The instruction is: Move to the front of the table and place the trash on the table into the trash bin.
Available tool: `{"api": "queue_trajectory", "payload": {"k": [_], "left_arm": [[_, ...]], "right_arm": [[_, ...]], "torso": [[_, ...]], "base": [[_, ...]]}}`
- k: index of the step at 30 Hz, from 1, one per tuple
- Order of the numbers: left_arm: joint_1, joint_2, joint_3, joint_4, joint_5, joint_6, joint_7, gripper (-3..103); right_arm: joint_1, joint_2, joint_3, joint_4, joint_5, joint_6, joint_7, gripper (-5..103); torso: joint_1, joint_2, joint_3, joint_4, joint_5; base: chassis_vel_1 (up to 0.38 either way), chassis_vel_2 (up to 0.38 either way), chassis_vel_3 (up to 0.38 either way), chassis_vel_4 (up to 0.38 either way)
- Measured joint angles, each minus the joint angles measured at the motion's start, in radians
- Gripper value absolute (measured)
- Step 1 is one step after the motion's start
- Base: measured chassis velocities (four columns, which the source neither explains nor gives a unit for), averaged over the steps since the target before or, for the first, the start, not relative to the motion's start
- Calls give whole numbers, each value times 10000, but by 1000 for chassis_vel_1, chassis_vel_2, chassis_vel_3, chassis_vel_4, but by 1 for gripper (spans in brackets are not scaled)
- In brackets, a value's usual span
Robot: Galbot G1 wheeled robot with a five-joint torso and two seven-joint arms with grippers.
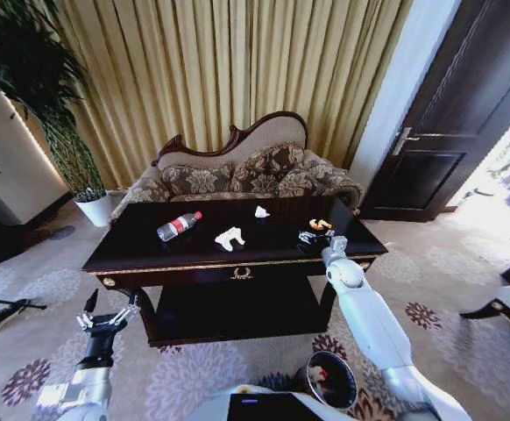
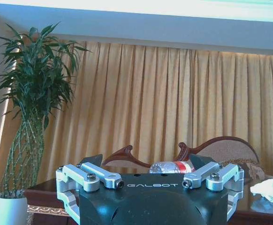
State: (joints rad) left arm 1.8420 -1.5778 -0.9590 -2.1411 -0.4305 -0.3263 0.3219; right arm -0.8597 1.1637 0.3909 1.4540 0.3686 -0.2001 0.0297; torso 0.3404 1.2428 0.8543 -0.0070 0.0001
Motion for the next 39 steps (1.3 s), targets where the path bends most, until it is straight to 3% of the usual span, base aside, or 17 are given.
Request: {"api": "queue_trajectory", "payload": {"k": [39], "left_arm": [[66, -128, 58, 111, -232, -194, 198, 100]], "right_arm": [[308, -544, -34, -69, -1006, -25, -111, 100]], "torso": [[0, 0, 0, -1, 1]], "base": [[0, 0, 0, 0]]}}
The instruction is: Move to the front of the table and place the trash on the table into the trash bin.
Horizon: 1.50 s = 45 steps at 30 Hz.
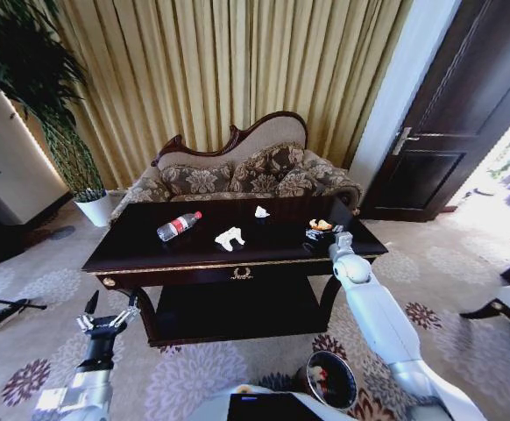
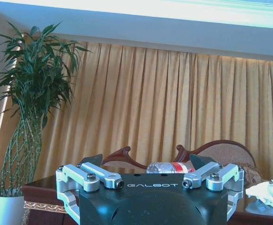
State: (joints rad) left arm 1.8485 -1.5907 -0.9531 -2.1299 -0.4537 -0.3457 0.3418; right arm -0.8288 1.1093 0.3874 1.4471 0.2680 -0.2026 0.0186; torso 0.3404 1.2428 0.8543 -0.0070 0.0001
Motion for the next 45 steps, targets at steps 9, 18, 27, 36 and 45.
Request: {"api": "queue_trajectory", "payload": {"k": [9, 18, 27, 36, 45], "left_arm": [[3, 16, -35, 7, -86, -18, 6, 100], [26, 6, -40, 66, -111, -41, 30, 100], [35, 10, -41, 58, -135, -48, 33, 100], [85, 23, -93, 67, -309, -139, 86, 100], [189, 11, -161, 63, -441, -276, 175, 100]], "right_arm": [[0, 47, -143, 86, -574, 48, -11, 100], [-128, 139, -176, -4, -652, 47, -5, 100], [88, 183, -136, -460, -648, 169, 35, 100], [38, 64, -7, -527, -654, 240, 42, 101], [-9, 100, -2, -463, -715, 244, 41, 75]], "torso": [[0, 0, 0, 0, 0], [0, 0, 0, 0, 0], [0, 0, 0, 1, 0], [0, 0, 0, 0, 0], [0, 0, 0, 1, 0]], "base": [[0, 0, 0, 0], [0, 0, 0, 0], [0, 0, 0, 0], [0, 0, 0, 0], [0, 0, 0, 0]]}}
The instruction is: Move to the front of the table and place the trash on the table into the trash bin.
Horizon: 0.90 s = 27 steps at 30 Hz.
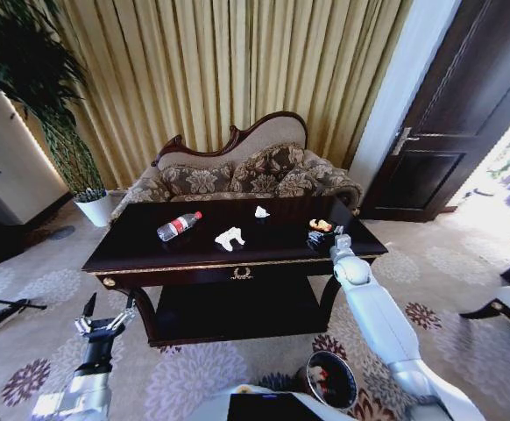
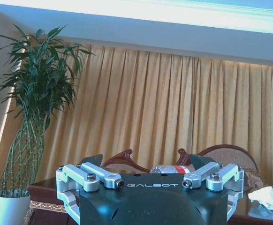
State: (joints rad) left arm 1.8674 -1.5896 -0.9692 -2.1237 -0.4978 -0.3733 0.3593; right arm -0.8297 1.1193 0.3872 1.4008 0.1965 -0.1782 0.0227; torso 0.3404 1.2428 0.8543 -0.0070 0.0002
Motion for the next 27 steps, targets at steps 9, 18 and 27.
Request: {"api": "queue_trajectory", "payload": {"k": [9, 18, 27], "left_arm": [[-38, 27, -150, -70, -155, -11, 62, 100], [-50, -22, -80, -52, -97, -10, 81, 100], [-101, -27, -44, -37, -76, 1, 95, 100]], "right_arm": [[-54, 7, 12, 17, -2, 20, -2, 42], [-172, 43, 103, 123, 76, 80, 34, 22], [-377, 100, 371, 653, 260, 79, 148, 21]], "torso": [[0, 0, 0, 0, 0], [0, 0, 0, 0, 0], [0, 0, 0, 0, 1]], "base": [[0, 0, 0, 0], [0, 0, 0, 0], [0, 0, 0, 0]]}}
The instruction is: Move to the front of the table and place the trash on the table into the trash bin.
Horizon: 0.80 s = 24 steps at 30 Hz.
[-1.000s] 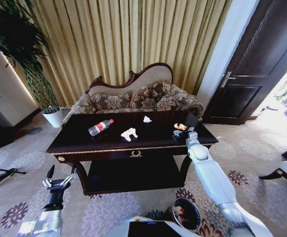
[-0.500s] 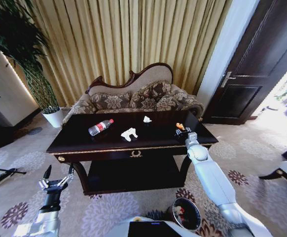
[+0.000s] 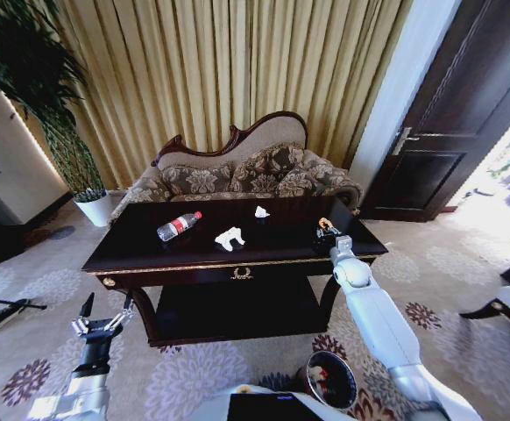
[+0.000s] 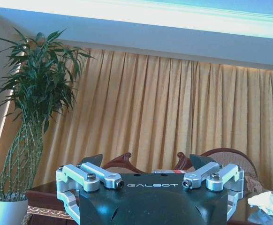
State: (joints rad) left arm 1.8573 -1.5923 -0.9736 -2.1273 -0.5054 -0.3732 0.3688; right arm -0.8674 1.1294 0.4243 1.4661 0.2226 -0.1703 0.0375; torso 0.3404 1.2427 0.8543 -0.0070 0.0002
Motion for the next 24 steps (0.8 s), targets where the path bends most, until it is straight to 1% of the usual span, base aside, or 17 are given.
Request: {"api": "queue_trajectory", "payload": {"k": [4, 5, 6, 7, 8, 9, 11, 14, 17, 19, 20, 21, 24], "left_arm": [[-37, 35, 2, -6, 0, 46, -5, 100], [-55, 73, 2, -3, 0, 73, -11, 100], [-55, 73, 2, -3, 0, 73, -11, 100], [-78, 110, 1, 0, 1, 100, -19, 100], [-78, 110, 1, 0, 1, 100, -19, 100], [-129, 156, -13, 0, 9, 184, -58, 100], [-172, 195, -19, -3, 51, 235, -174, 100], [-262, 290, -12, -29, 202, 303, -465, 100], [-259, 326, -7, -73, 221, 324, -509, 100], [-245, 355, -4, -112, 227, 337, -516, 100], [-245, 355, -4, -112, 227, 337, -516, 100], [-240, 364, -4, -115, 227, 338, -517, 100], [-230, 384, 4, -118, 229, 340, -516, 100]], "right_arm": [[-260, -1, 371, 664, 59, -53, 13, 21], [-425, -11, 529, 967, 259, -123, 13, 21], [-425, -11, 529, 967, 259, -123, 13, 21], [-589, -20, 652, 1236, 519, -233, 13, 21], [-589, -20, 652, 1236, 519, -233, 13, 21], [-810, -23, 794, 1572, 833, -367, 8, 21], [-958, -9, 883, 1752, 969, -430, 3, 19], [-1300, 94, 1089, 2091, 1302, -509, -19, 14], [-1411, 141, 1168, 2201, 1412, -545, -12, 11], [-1522, 165, 1310, 2327, 1416, -547, -9, 5], [-1522, 165, 1310, 2327, 1416, -547, -9, 5], [-1562, 165, 1372, 2375, 1417, -547, -6, 3], [-1737, 116, 1612, 2565, 1421, -547, -4, 3]], "torso": [[0, 0, -1, 0, -1], [0, 0, 0, -1, -2], [0, 0, 0, -1, -2], [0, 0, 0, 0, -1], [0, 0, 0, 0, -1], [0, 1, 0, -1, -1], [0, 1, -1, -1, -2], [0, 1, 0, -1, -1], [0, 0, 0, 0, -1], [0, 1, -1, 1, 0], [0, 1, -1, 1, 0], [0, 1, 0, 1, -1], [0, 0, 0, 1, 0]], "base": [[0, 0, 0, 0], [0, 0, 0, 0], [0, 0, 0, 0], [0, 0, 0, 0], [0, 0, 0, 0], [0, 0, 0, 0], [0, 0, 0, 0], [0, 0, 0, 0], [0, 0, 0, 0], [0, 0, 0, 0], [0, 0, 0, 0], [0, 0, 0, 0], [0, 0, 0, 0]]}}
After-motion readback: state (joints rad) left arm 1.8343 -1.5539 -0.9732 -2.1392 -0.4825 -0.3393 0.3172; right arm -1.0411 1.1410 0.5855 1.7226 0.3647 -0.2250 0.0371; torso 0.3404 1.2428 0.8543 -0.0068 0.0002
